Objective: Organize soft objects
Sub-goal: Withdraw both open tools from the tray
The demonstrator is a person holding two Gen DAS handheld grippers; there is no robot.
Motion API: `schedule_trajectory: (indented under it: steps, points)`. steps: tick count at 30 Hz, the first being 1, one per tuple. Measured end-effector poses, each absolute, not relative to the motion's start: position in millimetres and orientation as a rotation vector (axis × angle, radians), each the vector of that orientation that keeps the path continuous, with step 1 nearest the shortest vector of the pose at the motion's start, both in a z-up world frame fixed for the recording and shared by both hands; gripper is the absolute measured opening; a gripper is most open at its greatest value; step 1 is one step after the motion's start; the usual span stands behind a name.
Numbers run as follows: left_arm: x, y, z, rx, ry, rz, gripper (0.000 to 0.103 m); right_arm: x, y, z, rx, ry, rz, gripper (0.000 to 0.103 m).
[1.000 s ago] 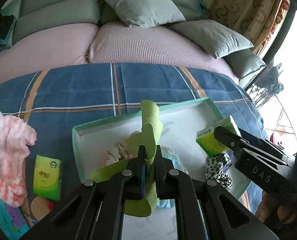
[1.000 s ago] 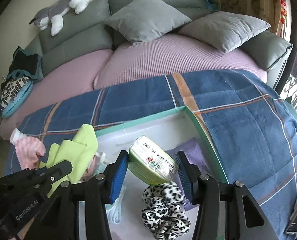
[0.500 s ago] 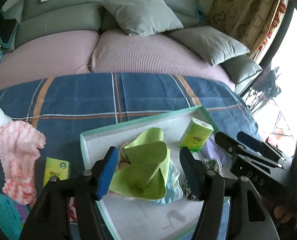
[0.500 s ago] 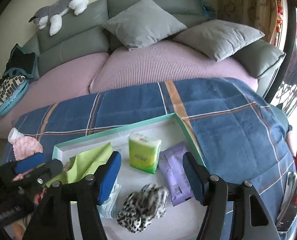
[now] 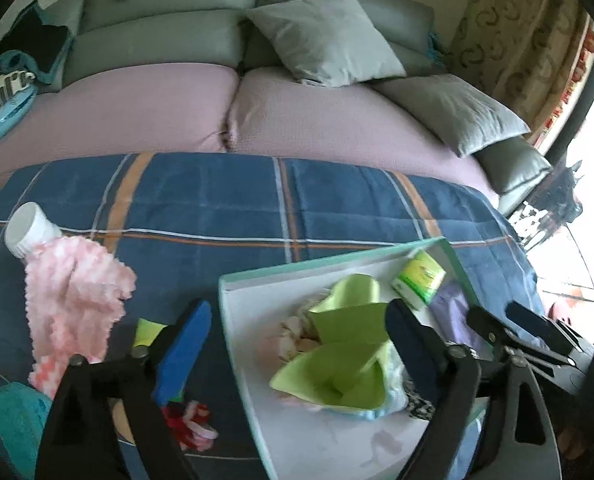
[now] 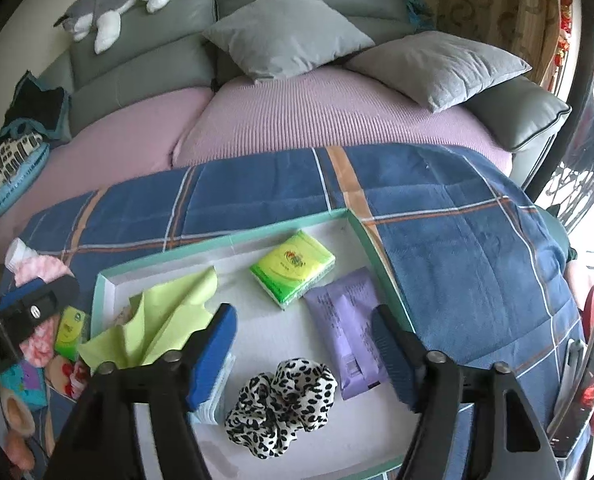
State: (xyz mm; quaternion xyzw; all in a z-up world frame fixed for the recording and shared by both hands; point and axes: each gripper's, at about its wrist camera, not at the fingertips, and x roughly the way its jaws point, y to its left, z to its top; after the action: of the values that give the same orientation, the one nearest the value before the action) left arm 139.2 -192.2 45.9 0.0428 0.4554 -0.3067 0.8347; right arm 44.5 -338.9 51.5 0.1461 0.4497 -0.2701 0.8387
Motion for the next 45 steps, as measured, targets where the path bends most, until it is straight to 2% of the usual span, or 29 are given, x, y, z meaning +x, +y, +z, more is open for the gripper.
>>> schedule_trajectory:
  steps: [3,4,5,20,37,45]
  points:
    - [146,-185,40,0.107,0.953,-0.596,0.097,47,-334,49,0.266,0.966,-0.580,0.098]
    - [149,-181,37,0.114,0.943,-0.563,0.102,47,-333,50,0.253,0.968,-0.587,0.101]
    - [150,-178,36,0.116,0.938,-0.548,0.102,47,-331,50,0.237,0.965,-0.597,0.103]
    - [154,-161,14,0.054,0.990,-0.475,0.102,44,-330,48,0.190,0.992,-0.592,0.103]
    - [162,-120,49,-0.070,0.930,-0.415,0.102,59,-324,48,0.229,0.981,-0.520,0.103]
    - [179,-84,61,0.000,0.963,-0.389,0.102,81,-294,57,0.222,0.953,-0.420,0.103]
